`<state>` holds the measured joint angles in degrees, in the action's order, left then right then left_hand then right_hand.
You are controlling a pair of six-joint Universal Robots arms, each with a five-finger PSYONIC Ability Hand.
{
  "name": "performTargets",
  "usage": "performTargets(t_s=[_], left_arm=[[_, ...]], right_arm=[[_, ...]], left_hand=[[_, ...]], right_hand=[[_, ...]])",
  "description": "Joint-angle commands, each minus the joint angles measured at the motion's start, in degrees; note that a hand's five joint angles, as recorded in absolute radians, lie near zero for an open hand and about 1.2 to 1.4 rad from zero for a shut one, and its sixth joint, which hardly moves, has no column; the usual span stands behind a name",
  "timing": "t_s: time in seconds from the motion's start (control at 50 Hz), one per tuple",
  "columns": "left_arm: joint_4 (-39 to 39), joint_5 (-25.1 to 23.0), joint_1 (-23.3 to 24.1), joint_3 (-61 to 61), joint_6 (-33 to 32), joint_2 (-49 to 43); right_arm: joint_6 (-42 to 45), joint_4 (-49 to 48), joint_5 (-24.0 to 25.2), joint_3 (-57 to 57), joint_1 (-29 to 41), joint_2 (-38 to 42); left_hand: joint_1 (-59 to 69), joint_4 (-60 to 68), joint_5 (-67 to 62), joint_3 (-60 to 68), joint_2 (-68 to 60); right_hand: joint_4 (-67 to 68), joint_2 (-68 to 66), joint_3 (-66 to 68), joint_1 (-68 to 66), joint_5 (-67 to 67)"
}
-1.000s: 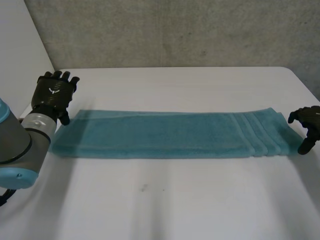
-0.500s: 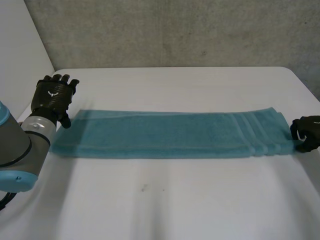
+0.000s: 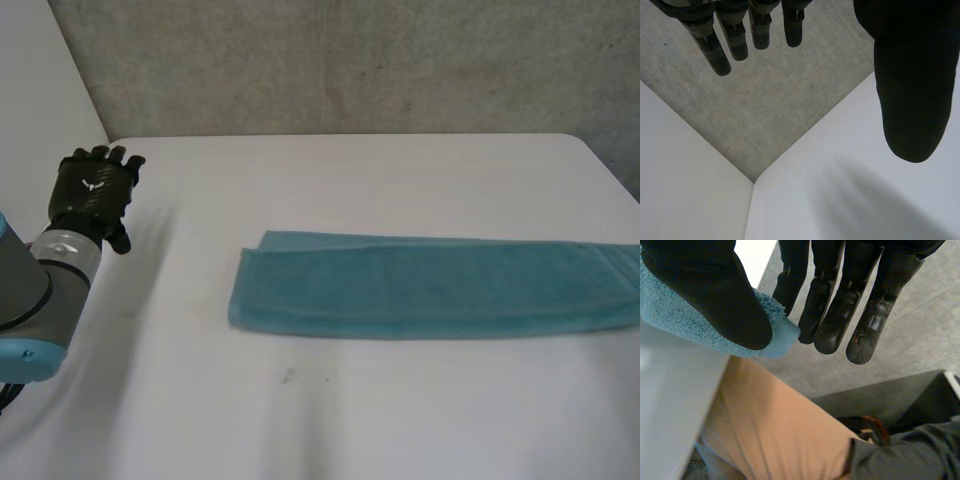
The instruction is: Fold the laundry
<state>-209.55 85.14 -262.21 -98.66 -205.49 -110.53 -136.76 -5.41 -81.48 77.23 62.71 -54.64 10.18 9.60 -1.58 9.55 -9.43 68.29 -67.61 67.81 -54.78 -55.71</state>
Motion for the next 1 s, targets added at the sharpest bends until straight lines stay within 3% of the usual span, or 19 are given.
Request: performTargets(t_s=[0.02,0.06,0.1,0.12,0.24,0.32,0.48,0.68,0.7,0.72,0.74,0.76,0.78,0.88,1.0], left_arm=[[0.1,0.0,0.2,-0.1,0.0,0.7],[0.1,0.0,0.3,-0.1,0.0,0.9],[0.1,0.0,0.6,-0.1,0.0,1.1],[0.1,0.0,0.6,-0.1,0.0,1.1],[0.0,0.0,0.6,-0.8,0.0,2.2],[0.1,0.1,0.6,-1.2,0.0,2.4],[0.0,0.0,0.8,-1.9,0.0,2.4],[-0.2,-0.1,1.2,-1.9,0.0,2.2],[-0.5,-0.1,1.6,-1.5,0.0,2.1],[-0.6,-0.1,2.2,-1.2,0.0,1.7],[-0.7,-0.2,3.1,-0.7,0.0,1.5],[-0.7,-0.2,3.1,-0.7,0.0,1.5],[-0.8,-0.3,4.1,0.0,0.0,1.2],[-0.8,-0.2,8.8,4.2,0.3,-0.9],[-0.6,-0.5,16.8,9.5,0.3,-4.9]], right_arm=[[-4.8,0.1,0.5,-1.3,5.9,-3.8],[-6.7,0.1,0.6,-1.8,10.0,-5.0],[-8.8,-0.2,1.0,-3.0,18.5,-6.0],[-8.8,-0.2,1.0,-3.0,18.5,-6.0],[-10.5,-0.7,4.2,-8.2,40.1,-5.9],[-11.1,-0.7,6.1,-10.9,48.4,-4.3],[-11.9,-0.8,7.8,-18.4,65.2,10.0],[-12.1,-0.7,7.0,-20.2,70.0,16.3],[-12.5,-0.8,6.8,-20.2,69.7,16.0],[-13.7,-0.8,6.3,-20.3,69.4,15.0],[-13.7,-0.8,6.3,-20.3,69.4,15.0],[-16.2,-0.7,5.5,-19.9,69.0,13.3],[-19.3,-0.7,4.6,-19.3,68.7,10.5],[-28.2,0.0,2.8,-16.2,63.6,2.5],[-30.8,0.0,2.4,-9.3,58.2,-4.5]], left_hand=[[-0.1,0.4,1.5,0.5,-0.6],[-0.1,0.4,1.5,0.5,-0.6],[-0.1,0.4,1.5,0.5,-0.6],[-0.1,0.4,1.5,0.5,-0.6],[-0.1,0.4,1.5,0.5,-0.6],[-0.1,0.4,1.5,0.5,-0.6],[-0.1,0.4,1.5,0.5,-0.6],[-0.1,0.4,1.5,0.5,-0.6],[-0.1,0.4,1.5,0.5,-0.6],[-0.1,0.4,1.5,0.5,-0.6],[-0.1,0.4,1.5,0.5,-0.6],[-0.1,0.4,1.5,0.5,-0.6],[-0.1,0.4,1.5,0.5,-0.6],[0.0,0.6,1.4,0.7,-0.8],[0.9,1.5,0.5,1.5,-1.6]], right_hand=[[11.7,-12.4,12.2,-25.2,-14.3],[11.7,-12.4,12.2,-25.2,-14.3],[11.7,-12.4,12.2,-25.2,-14.3],[11.7,-12.4,12.2,-25.2,-14.3],[11.7,-12.4,12.2,-25.2,-14.3],[11.7,-12.4,12.2,-25.2,-14.3],[11.7,-12.4,12.2,-25.2,-14.3],[11.7,-12.4,12.2,-25.2,-14.3],[0.3,-1.0,0.8,-13.8,-2.9],[-24.3,23.6,-23.8,10.8,21.7],[-24.6,23.9,-24.1,11.1,22.0],[-46.5,45.9,-46.1,33.0,44.0],[-58.3,57.6,-57.8,44.8,55.7],[-58.3,57.6,-57.8,44.8,55.7],[-58.3,57.6,-57.8,44.8,55.7]])
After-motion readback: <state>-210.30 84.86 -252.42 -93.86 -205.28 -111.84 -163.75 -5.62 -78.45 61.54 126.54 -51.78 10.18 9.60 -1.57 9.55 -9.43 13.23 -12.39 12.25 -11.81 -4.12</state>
